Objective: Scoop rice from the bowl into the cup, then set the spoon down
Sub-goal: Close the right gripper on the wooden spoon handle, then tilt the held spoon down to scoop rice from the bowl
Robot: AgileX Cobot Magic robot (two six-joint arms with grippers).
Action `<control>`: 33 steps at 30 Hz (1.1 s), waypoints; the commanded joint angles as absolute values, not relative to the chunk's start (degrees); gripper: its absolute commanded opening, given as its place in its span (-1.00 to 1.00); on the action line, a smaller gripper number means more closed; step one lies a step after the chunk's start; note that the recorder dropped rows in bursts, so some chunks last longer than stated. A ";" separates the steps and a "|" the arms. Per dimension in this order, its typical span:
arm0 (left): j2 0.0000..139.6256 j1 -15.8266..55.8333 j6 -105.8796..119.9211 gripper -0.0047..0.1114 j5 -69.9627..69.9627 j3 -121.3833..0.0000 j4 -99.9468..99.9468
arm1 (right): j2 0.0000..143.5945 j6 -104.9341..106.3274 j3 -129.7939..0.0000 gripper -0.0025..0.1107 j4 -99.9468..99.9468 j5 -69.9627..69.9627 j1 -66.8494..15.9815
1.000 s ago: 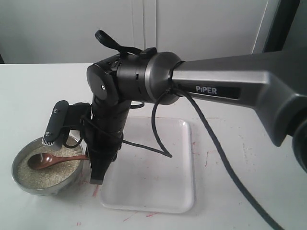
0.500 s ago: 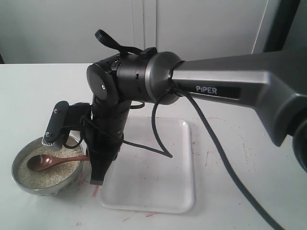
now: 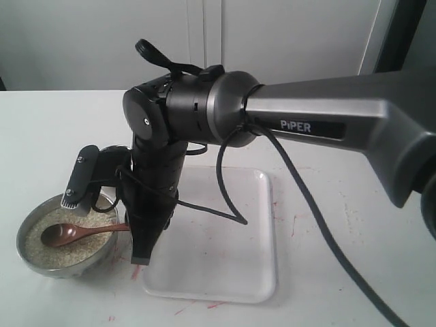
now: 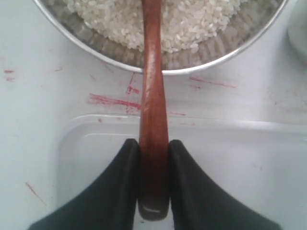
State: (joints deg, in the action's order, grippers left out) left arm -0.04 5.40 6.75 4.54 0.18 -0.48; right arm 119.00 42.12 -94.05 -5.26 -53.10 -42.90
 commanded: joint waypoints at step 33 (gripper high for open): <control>0.00 5.31 6.47 -0.67 4.27 0.00 0.00 | 114.82 30.60 -94.23 -0.90 42.26 -60.18 -58.84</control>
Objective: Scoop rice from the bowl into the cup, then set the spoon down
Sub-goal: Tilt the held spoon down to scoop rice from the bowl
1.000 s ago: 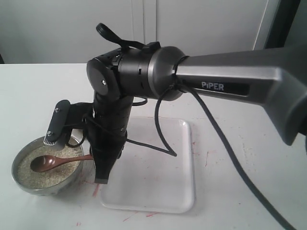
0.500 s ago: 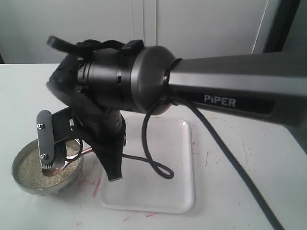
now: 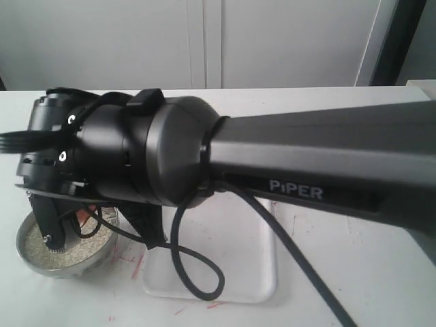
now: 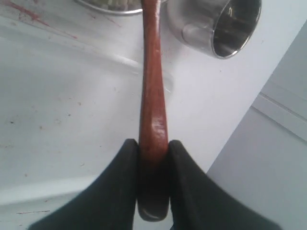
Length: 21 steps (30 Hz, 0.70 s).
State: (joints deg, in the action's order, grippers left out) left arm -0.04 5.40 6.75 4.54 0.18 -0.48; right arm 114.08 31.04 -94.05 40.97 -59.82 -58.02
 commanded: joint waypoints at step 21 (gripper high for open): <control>0.00 5.31 6.47 -0.67 4.27 0.00 0.00 | 118.10 27.54 -94.23 -0.90 38.79 -58.64 -58.84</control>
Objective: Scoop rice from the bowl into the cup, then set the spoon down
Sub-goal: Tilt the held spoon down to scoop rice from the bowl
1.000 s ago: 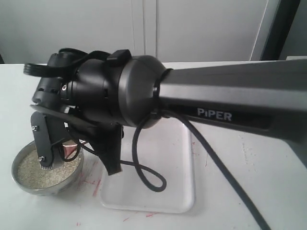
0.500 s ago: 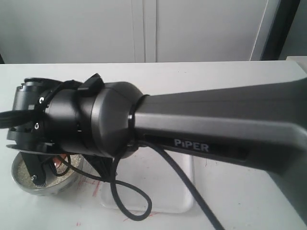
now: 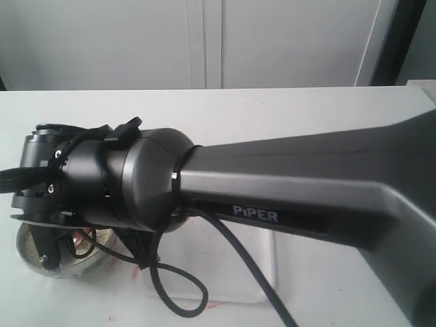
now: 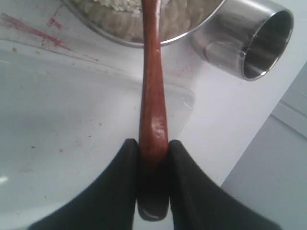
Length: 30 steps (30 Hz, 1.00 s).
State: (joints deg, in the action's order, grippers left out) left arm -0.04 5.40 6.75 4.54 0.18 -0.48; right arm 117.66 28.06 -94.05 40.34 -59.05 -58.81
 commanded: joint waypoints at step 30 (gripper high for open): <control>0.00 5.31 6.47 -0.67 4.27 0.00 0.00 | 118.75 10.27 -94.23 -0.90 23.30 -59.36 -55.32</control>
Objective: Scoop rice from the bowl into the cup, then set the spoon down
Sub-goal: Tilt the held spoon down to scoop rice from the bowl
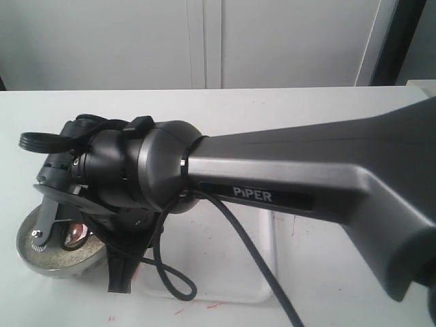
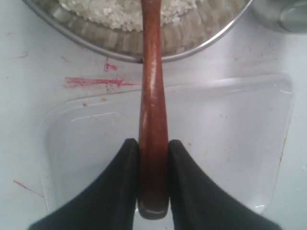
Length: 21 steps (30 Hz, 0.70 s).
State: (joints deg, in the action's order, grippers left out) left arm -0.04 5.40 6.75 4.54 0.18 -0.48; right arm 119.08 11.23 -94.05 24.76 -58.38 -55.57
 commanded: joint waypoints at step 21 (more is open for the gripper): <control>0.00 5.31 6.47 -0.67 4.27 0.00 0.00 | 115.81 10.27 -94.23 -0.90 12.34 -59.12 -52.88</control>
